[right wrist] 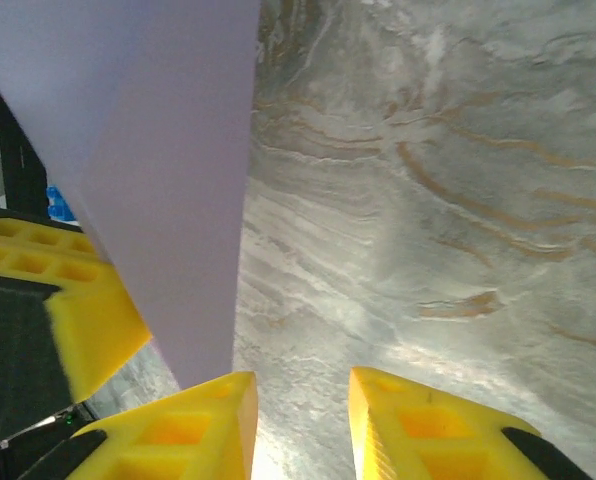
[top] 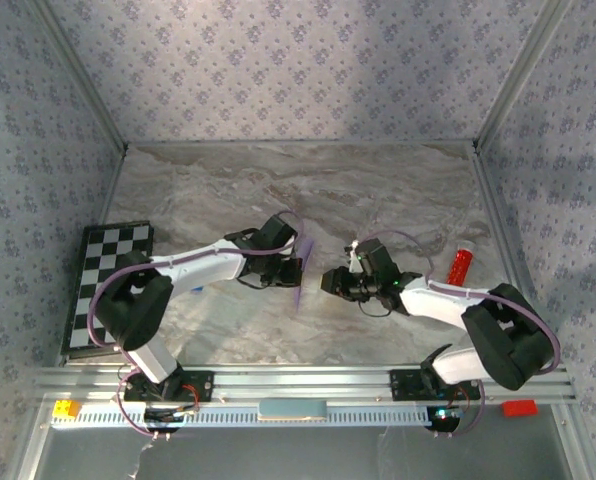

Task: Fold a paper plane with a square sheet of paper (pick it up from the middle)
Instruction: Turn over the paper at the center of the table.

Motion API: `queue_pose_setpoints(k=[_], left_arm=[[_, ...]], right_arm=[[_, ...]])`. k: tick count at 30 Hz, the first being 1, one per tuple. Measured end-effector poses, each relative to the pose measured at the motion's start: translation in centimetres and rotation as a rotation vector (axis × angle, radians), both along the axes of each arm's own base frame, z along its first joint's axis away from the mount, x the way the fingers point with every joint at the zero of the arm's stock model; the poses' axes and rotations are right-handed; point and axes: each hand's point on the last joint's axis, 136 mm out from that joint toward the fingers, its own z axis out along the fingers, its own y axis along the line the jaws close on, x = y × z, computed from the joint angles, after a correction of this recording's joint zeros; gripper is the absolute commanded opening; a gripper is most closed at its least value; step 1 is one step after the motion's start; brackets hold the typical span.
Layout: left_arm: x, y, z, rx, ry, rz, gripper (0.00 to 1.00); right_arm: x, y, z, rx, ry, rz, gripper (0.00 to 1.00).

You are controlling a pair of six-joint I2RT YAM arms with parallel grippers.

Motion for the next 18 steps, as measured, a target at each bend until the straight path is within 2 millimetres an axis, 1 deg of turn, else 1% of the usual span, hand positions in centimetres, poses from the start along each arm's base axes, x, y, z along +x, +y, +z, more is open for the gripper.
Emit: queue_pose_setpoints(k=[1, 2, 4, 6, 14, 18], left_arm=[[-0.1, 0.2, -0.1, 0.016, -0.002, 0.0, 0.01], [-0.3, 0.3, -0.3, 0.029, -0.002, -0.002, 0.01], [-0.5, 0.5, -0.4, 0.049, -0.003, -0.005, 0.01], [-0.7, 0.6, -0.6, 0.062, -0.002, -0.011, 0.01], [-0.8, 0.7, -1.6, 0.096, 0.009, -0.014, 0.01], [-0.8, 0.8, -1.6, 0.102, 0.007, -0.012, 0.02]], right_arm=[[0.1, 0.4, 0.4, 0.008, -0.004, 0.003, 0.4], [0.2, 0.8, 0.9, 0.018, -0.009, 0.004, 0.41], [0.6, 1.5, 1.7, 0.039, -0.029, 0.006, 0.42], [1.1, 2.0, 2.0, 0.052, -0.033, -0.001, 0.42], [2.3, 3.1, 0.5, 0.06, 0.017, -0.03, 0.42], [3.1, 3.7, 0.5, 0.074, 0.023, -0.039, 0.42]])
